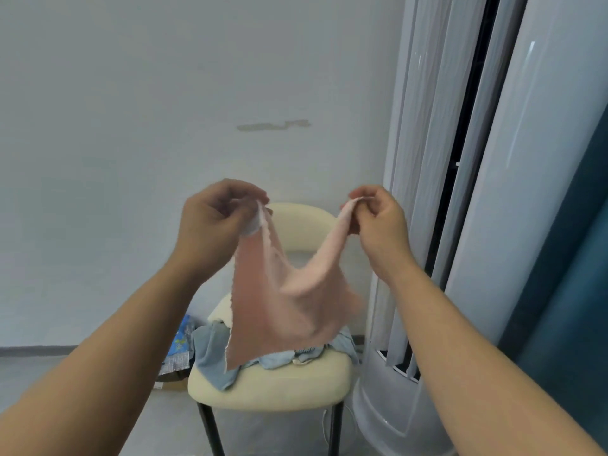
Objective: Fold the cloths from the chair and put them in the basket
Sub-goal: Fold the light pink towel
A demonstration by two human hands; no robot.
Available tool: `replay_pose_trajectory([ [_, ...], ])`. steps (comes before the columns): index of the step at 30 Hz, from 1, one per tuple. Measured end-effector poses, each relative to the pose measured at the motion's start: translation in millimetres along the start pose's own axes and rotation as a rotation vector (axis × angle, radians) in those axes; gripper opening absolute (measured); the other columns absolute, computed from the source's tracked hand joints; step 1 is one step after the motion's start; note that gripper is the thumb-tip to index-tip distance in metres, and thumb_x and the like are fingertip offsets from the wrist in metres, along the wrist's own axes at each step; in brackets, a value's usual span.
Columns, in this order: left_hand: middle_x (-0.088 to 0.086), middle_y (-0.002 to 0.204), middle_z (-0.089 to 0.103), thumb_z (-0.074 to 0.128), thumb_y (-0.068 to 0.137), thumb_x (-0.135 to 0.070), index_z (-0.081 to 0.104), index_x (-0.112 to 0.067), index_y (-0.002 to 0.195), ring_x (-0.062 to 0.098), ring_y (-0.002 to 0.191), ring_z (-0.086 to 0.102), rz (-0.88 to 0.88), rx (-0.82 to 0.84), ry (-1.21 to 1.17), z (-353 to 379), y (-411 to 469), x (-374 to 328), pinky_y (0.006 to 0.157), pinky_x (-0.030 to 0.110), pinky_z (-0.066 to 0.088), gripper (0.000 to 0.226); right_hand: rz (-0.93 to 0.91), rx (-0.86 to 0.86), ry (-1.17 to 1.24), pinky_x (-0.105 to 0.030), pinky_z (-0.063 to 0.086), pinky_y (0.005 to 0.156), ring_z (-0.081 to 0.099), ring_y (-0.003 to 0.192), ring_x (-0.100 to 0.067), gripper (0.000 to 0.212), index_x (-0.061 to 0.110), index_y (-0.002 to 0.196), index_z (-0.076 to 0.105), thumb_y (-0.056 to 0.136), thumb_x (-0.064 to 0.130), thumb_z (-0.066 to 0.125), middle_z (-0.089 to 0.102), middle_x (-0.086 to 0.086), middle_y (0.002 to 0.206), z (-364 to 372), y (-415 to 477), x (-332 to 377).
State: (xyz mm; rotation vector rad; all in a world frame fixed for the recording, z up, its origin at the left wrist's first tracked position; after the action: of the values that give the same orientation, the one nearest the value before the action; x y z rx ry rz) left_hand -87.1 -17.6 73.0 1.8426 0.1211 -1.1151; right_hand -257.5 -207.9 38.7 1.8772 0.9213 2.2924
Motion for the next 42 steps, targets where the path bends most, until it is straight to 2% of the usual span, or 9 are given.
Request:
replay_pose_trajectory([
  [4, 0.009, 0.090, 0.077, 0.060, 0.096, 0.009, 0.073, -0.013, 0.096, 0.029, 0.086, 0.077, 0.006, 0.165, -0.108, 24, -9, -15, 0.077, 0.040, 0.062, 0.026, 0.029, 0.247, 0.152, -0.023, 0.050, 0.059, 0.062, 0.069, -0.011, 0.016, 0.012, 0.100, 0.062, 0.104, 0.001, 0.050, 0.072, -0.004, 0.084, 19, -14, 22],
  [10, 0.001, 0.079, 0.076, 0.071, 0.092, 0.000, 0.075, -0.019, 0.100, 0.016, 0.075, 0.069, -0.060, 0.192, -0.107, 34, -17, -15, 0.071, 0.032, 0.059, 0.021, 0.051, 0.438, 0.234, -0.035, 0.055, 0.071, 0.067, 0.077, -0.022, 0.010, 0.012, 0.105, 0.066, 0.101, 0.006, 0.060, 0.073, -0.010, 0.090, 29, -31, 31],
  [15, -0.002, 0.092, 0.076, 0.069, 0.092, 0.004, 0.073, -0.017, 0.103, 0.016, 0.090, 0.074, -0.082, 0.236, -0.147, 34, -20, -14, 0.079, 0.025, 0.058, 0.024, 0.016, 0.416, 0.196, -0.026, 0.055, 0.071, 0.071, 0.079, -0.017, 0.008, 0.007, 0.107, 0.066, 0.101, 0.007, 0.061, 0.074, -0.008, 0.087, 31, -31, 29],
  [19, 0.001, 0.094, 0.077, 0.068, 0.091, 0.006, 0.072, -0.012, 0.106, 0.017, 0.092, 0.074, -0.070, 0.230, -0.167, 31, -21, -14, 0.084, 0.029, 0.060, 0.024, 0.024, 0.444, 0.227, -0.030, 0.055, 0.078, 0.070, 0.086, -0.019, 0.007, 0.015, 0.100, 0.068, 0.098, 0.010, 0.065, 0.073, -0.004, 0.090, 33, -28, 25],
  [23, 0.006, 0.096, 0.078, 0.071, 0.090, 0.003, 0.073, -0.014, 0.105, 0.025, 0.096, 0.075, -0.058, 0.212, -0.157, 27, -20, -12, 0.086, 0.039, 0.060, 0.022, 0.043, 0.491, 0.284, -0.032, 0.056, 0.079, 0.067, 0.089, -0.022, 0.008, 0.006, 0.104, 0.069, 0.098, 0.007, 0.063, 0.068, -0.009, 0.097, 35, -31, 26],
  [30, 0.007, 0.092, 0.079, 0.077, 0.084, -0.018, 0.078, -0.022, 0.090, 0.026, 0.087, 0.076, -0.090, 0.170, -0.193, 29, -22, -9, 0.078, 0.044, 0.060, 0.007, 0.060, 0.600, 0.306, -0.034, 0.059, 0.081, 0.069, 0.092, -0.028, 0.023, -0.010, 0.116, 0.063, 0.101, 0.005, 0.057, 0.070, -0.015, 0.103, 40, -37, 29],
  [34, 0.008, 0.090, 0.079, 0.081, 0.081, -0.019, 0.079, -0.025, 0.085, 0.029, 0.083, 0.074, -0.133, 0.101, -0.210, 28, -21, -1, 0.077, 0.049, 0.061, 0.007, 0.067, 0.606, 0.296, -0.039, 0.061, 0.081, 0.069, 0.094, -0.032, 0.022, -0.012, 0.115, 0.061, 0.100, 0.004, 0.059, 0.068, -0.017, 0.108, 44, -39, 27],
  [39, -0.001, 0.087, 0.074, 0.080, 0.074, -0.022, 0.073, -0.017, 0.093, 0.016, 0.079, 0.069, -0.126, 0.103, -0.256, 31, -22, 1, 0.065, 0.026, 0.055, 0.021, 0.102, 0.598, 0.288, -0.040, 0.062, 0.082, 0.071, 0.091, -0.028, 0.025, -0.012, 0.115, 0.059, 0.098, 0.007, 0.063, 0.070, -0.008, 0.103, 47, -42, 23],
  [42, 0.000, 0.091, 0.074, 0.080, 0.076, -0.022, 0.074, -0.017, 0.098, 0.017, 0.084, 0.070, -0.135, 0.116, -0.254, 31, -22, 7, 0.068, 0.027, 0.054, 0.024, 0.127, 0.586, 0.307, -0.038, 0.062, 0.079, 0.071, 0.088, -0.028, 0.018, -0.004, 0.110, 0.060, 0.097, 0.007, 0.064, 0.069, -0.009, 0.104, 47, -42, 21],
])
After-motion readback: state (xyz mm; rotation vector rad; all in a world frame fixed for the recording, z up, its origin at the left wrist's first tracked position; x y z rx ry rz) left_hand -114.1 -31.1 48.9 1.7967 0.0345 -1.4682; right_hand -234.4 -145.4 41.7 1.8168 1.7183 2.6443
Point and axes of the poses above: each hand's wrist, its own y-axis towards the middle knuckle, its own z-axis out of the palm, x = y × z, the point moved 4 cm from there along y, towards the middle knuckle
